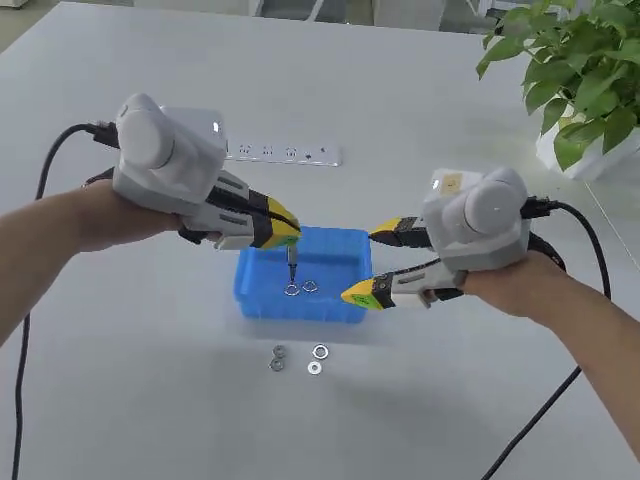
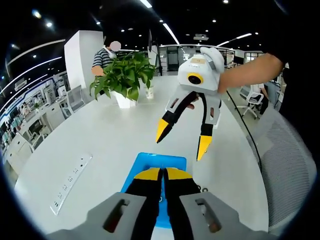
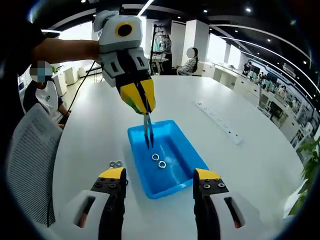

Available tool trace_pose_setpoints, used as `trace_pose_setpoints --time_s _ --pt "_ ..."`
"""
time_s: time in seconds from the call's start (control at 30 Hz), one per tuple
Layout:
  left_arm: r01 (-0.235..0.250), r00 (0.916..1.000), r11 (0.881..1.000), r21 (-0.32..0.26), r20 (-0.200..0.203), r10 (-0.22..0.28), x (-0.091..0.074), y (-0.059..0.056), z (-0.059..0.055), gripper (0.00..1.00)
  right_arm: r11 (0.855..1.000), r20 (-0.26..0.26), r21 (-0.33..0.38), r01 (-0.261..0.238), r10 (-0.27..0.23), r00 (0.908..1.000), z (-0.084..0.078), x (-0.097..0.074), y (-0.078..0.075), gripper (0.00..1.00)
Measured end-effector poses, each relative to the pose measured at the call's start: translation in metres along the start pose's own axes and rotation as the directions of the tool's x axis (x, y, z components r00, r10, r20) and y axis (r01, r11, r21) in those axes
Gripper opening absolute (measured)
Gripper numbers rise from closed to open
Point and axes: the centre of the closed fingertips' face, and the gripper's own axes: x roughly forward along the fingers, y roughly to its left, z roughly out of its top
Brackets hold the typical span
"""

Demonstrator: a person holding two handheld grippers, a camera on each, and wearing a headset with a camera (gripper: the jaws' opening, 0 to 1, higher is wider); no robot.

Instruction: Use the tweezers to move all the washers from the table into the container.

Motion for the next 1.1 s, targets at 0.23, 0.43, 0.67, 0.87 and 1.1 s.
trace_pose_setpoints --time_s 0.23,0.43,0.67,0.87,1.1 --pt "0.007 0.9999 1.0 0.004 0.007 -0.007 -0.008 -0.008 0.01 0.05 1.0 0.006 0.016 0.023 -0.023 0.9997 -0.005 -0.013 0.006 0.59" --pt "0.018 0.9998 1.0 0.005 0.011 -0.018 -0.011 -0.016 0.015 0.05 0.999 0.005 0.032 0.033 -0.033 0.9994 -0.01 -0.021 0.011 0.63" --pt "0.045 0.9988 0.999 0.013 0.016 -0.045 -0.012 -0.029 0.018 0.05 0.998 0.009 0.044 0.038 -0.038 0.9992 -0.014 -0.028 0.019 0.65" --pt "0.076 0.9969 0.997 0.031 0.018 -0.076 -0.011 -0.041 0.019 0.05 0.998 0.011 0.049 0.03 -0.03 0.9995 -0.02 -0.029 0.028 0.66" --pt "0.108 0.9938 0.993 0.044 0.02 -0.109 -0.007 -0.054 0.016 0.05 0.998 0.017 0.053 0.018 -0.019 0.9997 -0.028 -0.029 0.038 0.66"
